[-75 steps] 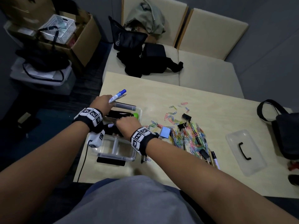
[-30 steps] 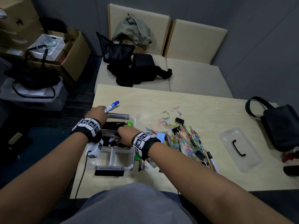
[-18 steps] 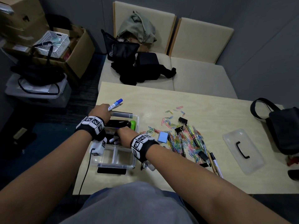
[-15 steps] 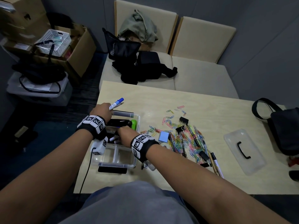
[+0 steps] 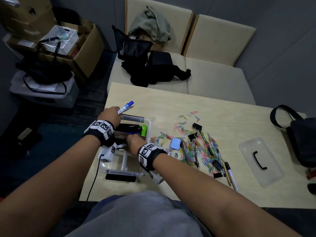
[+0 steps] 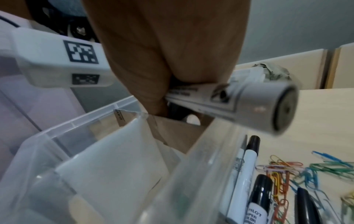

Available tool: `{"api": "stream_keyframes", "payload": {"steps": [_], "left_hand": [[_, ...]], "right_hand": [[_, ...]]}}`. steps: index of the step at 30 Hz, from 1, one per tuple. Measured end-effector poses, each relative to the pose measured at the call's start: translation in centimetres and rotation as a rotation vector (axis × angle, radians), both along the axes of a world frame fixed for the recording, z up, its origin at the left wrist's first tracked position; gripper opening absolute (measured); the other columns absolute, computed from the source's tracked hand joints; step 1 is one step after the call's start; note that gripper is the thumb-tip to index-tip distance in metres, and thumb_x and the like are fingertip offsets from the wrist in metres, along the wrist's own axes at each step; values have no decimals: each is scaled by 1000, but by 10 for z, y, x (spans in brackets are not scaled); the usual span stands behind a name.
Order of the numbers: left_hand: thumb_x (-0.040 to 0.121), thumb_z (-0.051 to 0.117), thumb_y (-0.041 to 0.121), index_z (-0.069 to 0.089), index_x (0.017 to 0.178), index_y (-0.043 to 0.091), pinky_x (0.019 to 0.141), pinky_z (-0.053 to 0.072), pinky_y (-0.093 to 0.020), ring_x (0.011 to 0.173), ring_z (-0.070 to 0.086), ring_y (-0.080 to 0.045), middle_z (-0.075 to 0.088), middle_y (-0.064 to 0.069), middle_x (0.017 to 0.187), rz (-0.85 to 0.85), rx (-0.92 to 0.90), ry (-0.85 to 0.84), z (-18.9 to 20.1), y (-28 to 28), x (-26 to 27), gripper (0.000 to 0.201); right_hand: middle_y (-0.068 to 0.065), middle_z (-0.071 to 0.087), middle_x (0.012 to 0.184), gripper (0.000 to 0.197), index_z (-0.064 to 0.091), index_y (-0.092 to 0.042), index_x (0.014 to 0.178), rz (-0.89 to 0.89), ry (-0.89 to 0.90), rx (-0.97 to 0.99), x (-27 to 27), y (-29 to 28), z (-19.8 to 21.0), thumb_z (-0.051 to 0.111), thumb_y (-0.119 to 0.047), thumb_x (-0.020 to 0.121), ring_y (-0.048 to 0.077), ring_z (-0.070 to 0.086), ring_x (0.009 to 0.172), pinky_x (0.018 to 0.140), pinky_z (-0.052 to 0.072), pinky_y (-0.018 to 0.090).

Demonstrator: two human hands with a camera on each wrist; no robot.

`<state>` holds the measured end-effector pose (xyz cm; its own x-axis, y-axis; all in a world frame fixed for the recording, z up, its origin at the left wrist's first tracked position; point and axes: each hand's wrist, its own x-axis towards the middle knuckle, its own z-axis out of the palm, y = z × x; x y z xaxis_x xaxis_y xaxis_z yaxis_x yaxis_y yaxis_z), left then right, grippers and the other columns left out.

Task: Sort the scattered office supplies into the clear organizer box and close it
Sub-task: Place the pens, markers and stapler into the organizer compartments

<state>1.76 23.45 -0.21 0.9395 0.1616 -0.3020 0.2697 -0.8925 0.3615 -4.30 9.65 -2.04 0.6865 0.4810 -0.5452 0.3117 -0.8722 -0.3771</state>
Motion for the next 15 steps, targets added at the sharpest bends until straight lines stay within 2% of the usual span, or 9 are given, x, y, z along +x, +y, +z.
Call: {"api": "stream_keyframes", "payload": {"steps": [2, 7, 10, 13, 15], "left_hand": [[90, 59, 27, 59, 92, 21, 64, 46, -34, 73, 60, -32, 61, -8, 81, -1, -4, -1, 0, 0, 0, 6], [89, 59, 26, 55, 87, 22, 67, 48, -36, 76, 60, -34, 61, -11, 83, 7, -15, -5, 0, 0, -1, 6], [90, 58, 27, 53, 85, 24, 68, 50, -36, 75, 61, -35, 62, -12, 84, 10, -23, 1, -1, 0, -1, 7], [91, 58, 28, 52, 85, 24, 67, 49, -36, 75, 61, -35, 61, -12, 85, 10, -18, 2, -1, -1, -2, 9], [91, 58, 29, 52, 86, 24, 68, 49, -37, 76, 60, -35, 61, -12, 85, 14, -20, 5, -1, 0, -2, 9]], "right_hand": [[24, 66, 101, 13, 64, 3, 97, 3, 4, -33, 0, -2, -1, 54, -1, 89, 38, 65, 92, 69, 48, 34], [23, 65, 112, 24, 62, 4, 112, 56, 46, -151, 4, -2, 2, 53, -12, 97, 36, 65, 102, 80, 51, 38], [17, 66, 112, 28, 62, -1, 115, 93, 32, -210, 4, -4, 5, 53, -21, 99, 32, 65, 103, 77, 52, 37], [12, 68, 104, 29, 63, -4, 114, 129, -27, -233, 4, -8, 7, 55, -26, 97, 29, 67, 91, 60, 48, 29], [14, 66, 107, 26, 62, -6, 115, 139, -37, -248, 6, -10, 14, 55, -22, 96, 31, 66, 93, 65, 48, 31]]}}
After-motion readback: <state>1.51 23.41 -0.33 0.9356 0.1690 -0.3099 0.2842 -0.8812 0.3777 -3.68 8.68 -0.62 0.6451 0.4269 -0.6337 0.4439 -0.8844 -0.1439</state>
